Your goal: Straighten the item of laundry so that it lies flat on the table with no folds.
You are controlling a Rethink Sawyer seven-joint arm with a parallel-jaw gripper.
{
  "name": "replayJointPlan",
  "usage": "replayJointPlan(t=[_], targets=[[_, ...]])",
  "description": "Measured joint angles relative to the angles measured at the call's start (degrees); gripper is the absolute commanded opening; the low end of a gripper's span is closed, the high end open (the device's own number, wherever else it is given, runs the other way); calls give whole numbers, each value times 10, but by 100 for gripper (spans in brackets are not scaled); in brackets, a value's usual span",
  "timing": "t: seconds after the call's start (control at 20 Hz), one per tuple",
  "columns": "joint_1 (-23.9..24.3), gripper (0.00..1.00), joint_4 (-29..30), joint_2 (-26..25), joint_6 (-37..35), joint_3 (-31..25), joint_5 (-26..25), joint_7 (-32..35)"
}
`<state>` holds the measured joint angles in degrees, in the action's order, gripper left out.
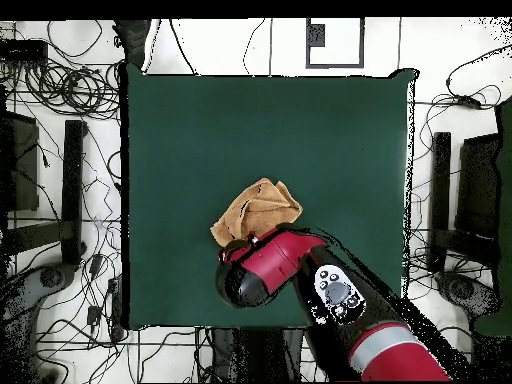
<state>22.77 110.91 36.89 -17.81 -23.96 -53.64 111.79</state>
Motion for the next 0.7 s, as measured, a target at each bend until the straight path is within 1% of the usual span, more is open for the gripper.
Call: replayJointPlan(t=[0.7], targets=[[1,100,-7,-4,0,5,0,0]])
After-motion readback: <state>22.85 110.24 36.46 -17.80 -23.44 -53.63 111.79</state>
